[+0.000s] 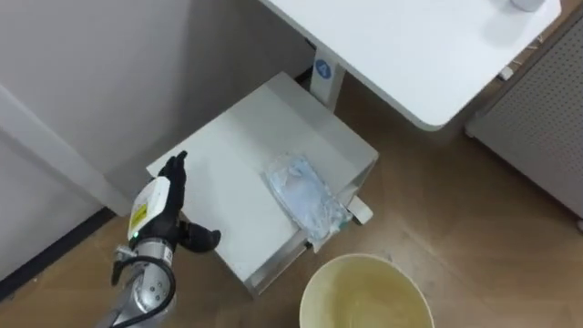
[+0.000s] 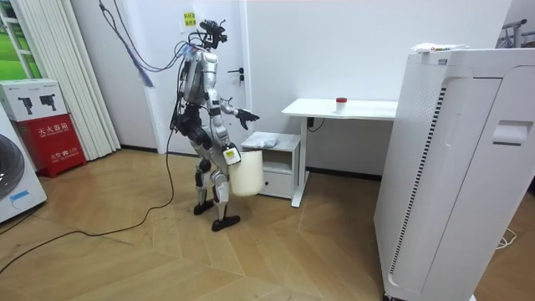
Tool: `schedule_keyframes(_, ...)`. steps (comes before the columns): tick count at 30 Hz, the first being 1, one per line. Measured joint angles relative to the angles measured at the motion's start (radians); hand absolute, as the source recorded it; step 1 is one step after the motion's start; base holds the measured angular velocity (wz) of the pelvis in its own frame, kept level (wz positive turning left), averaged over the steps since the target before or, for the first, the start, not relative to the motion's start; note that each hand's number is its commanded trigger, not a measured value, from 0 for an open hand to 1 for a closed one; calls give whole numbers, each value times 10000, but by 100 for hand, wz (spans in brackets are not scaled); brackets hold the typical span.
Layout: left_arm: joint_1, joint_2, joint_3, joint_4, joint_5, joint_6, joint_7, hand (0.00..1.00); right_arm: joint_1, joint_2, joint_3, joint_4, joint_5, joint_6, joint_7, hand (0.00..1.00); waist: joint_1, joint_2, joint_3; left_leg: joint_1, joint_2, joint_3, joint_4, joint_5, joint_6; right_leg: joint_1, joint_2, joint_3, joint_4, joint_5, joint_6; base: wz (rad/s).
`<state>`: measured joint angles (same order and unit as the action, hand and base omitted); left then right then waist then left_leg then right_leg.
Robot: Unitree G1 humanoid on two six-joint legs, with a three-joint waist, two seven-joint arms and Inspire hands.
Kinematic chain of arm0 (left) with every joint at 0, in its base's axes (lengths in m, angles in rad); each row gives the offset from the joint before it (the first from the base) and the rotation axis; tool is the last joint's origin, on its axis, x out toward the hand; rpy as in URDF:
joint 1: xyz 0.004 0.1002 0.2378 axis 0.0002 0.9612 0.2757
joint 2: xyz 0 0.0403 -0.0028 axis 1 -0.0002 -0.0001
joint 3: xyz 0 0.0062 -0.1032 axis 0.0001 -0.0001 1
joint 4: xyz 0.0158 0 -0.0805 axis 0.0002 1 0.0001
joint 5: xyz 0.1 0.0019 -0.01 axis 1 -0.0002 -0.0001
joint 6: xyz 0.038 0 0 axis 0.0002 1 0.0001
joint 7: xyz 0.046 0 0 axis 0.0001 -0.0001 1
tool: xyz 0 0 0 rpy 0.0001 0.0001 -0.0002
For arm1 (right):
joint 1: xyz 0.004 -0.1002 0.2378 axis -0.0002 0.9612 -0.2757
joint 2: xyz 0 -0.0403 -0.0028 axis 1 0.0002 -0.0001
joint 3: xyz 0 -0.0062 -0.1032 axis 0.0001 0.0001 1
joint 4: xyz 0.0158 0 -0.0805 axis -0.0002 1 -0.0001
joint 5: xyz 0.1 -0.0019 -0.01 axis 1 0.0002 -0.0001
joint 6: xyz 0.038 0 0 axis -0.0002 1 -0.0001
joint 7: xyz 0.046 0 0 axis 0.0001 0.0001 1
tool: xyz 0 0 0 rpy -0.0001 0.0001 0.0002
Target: Pick garbage
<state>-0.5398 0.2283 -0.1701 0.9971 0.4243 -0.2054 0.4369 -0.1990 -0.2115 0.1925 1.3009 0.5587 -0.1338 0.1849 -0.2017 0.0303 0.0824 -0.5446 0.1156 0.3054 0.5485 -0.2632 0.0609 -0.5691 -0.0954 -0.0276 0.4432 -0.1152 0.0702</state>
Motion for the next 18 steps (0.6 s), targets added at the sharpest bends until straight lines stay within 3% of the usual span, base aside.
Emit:
schedule_keyframes(7, -455, 12, 11, 243, 130, -15, 696, 0, 15, -321, 242, -378, 689, -9, -119, 100, -264, 41, 37, -681, 329, 224, 623, -118, -173, -1116, 116, -73, 1036, -218, -363, -16)
schedule_keyframes(12, -832, 28, 6, 920, 227, -12, 1070, 0, 31, -456, 246, -394, 688, -85, -350, 100, -710, 3, 60, -892, 566, 412, 937, -183, -309, -1507, 303, 24, 1429, -338, -525, -13)
schedule_keyframes(18, -1004, 299, -94, 1286, 482, -12, 1496, 0, 152, -546, 262, -402, 688, -79, -630, 100, -979, -82, 114, -1124, 888, 502, 1334, -381, -549, -1902, 494, -30, 1857, -525, -779, -14)
